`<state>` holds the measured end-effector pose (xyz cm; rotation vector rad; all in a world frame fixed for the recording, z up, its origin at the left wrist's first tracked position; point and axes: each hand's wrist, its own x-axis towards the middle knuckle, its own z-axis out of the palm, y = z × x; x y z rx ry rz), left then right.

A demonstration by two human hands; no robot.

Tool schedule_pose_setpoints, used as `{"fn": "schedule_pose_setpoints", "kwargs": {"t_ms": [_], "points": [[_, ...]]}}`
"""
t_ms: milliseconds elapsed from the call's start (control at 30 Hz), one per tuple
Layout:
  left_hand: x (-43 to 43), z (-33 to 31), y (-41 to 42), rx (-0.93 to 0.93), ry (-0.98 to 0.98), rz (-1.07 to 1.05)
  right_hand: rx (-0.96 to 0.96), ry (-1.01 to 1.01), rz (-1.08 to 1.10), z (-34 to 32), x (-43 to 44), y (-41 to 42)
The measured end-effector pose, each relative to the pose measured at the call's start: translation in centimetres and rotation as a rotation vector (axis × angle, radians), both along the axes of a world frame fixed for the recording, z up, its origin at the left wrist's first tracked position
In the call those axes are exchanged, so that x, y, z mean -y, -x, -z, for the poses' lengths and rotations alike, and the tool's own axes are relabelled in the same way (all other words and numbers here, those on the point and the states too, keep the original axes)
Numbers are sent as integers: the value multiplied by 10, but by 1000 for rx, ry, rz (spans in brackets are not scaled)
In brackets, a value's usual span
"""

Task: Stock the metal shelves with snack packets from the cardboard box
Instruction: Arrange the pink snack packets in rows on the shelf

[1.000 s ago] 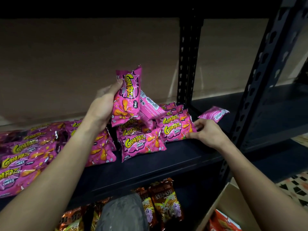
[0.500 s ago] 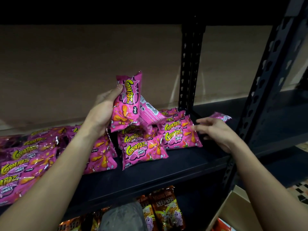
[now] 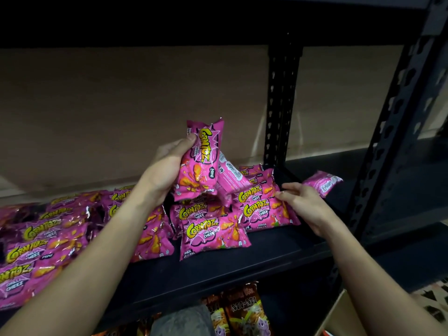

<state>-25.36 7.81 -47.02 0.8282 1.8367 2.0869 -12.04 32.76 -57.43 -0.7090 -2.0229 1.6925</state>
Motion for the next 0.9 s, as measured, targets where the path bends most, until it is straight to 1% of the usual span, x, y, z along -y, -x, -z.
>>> {"fn": "schedule_pose_setpoints", "kwargs": {"t_ms": [100, 167, 233, 300, 400, 533, 633, 700, 767, 900], "points": [[-4, 1, 0, -10, 25, 23, 28, -132, 31, -7, 1, -7], [-8, 1, 1, 4, 38, 38, 11, -232, 76, -15, 3, -10], [-14, -1, 0, 13, 61, 64, -101, -285, 80, -30, 12, -13], [-20, -2, -3, 21, 70, 100, -227, -299, 29, -47, 23, -14], [-31, -6, -9, 18, 68, 140, -322, -313, -88, -68, 39, -15], [-48, -14, -18, 29, 29, 201, -265, -434, -116, -80, 42, -14], [-62, -15, -23, 57, -23, 229, -245, -482, -50, -80, 34, -16], [-70, -13, -21, 92, -52, 192, -252, -437, 32, -77, 24, -20], [-77, -11, -17, 93, -18, 105, -270, -365, 148, -71, 12, -26], [-96, -19, -7, -90, 62, -69, -284, -270, 387, -55, -2, -35]]}}
